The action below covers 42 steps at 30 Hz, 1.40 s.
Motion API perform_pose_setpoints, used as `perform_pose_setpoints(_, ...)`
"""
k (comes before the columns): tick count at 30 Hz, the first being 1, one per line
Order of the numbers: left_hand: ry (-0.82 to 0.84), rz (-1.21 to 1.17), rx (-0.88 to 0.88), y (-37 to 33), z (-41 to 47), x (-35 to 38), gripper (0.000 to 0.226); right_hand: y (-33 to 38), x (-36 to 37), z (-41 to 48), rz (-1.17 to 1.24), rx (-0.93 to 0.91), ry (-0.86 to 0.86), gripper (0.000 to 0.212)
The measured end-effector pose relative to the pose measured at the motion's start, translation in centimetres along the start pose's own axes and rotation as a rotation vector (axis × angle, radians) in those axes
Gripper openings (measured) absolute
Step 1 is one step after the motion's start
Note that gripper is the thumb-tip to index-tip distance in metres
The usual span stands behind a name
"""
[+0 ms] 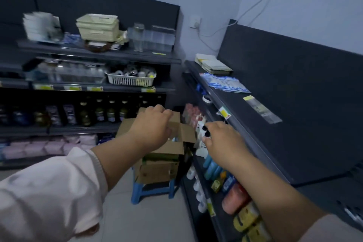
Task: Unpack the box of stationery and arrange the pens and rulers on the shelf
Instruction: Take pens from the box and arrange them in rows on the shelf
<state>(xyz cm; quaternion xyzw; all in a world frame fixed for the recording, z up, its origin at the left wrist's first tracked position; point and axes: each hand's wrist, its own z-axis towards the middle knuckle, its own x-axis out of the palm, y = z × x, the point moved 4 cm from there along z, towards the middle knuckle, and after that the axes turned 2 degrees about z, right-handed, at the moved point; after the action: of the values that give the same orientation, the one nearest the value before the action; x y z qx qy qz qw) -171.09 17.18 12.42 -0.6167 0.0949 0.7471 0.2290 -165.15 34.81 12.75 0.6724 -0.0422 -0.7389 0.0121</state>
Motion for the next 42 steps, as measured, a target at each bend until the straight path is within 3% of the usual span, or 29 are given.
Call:
perform_pose_setpoints(22,0.144,0.087,-0.277,13.7,21.7,13.7,0.047,-0.9,14.9,33.2,0.113,-0.251,0.212,0.047)
perform_pose_setpoints(31,0.213,0.08,-0.249,21.9,26.8,21.6,0.05,0.9,24.2,41.1,0.125,-0.205,0.327,0.044)
perform_pose_setpoints(42,0.307,0.088,-0.191,27.8,32.0,35.1,0.047,0.2,39.1,48.0,0.136,-0.186,0.492,0.057)
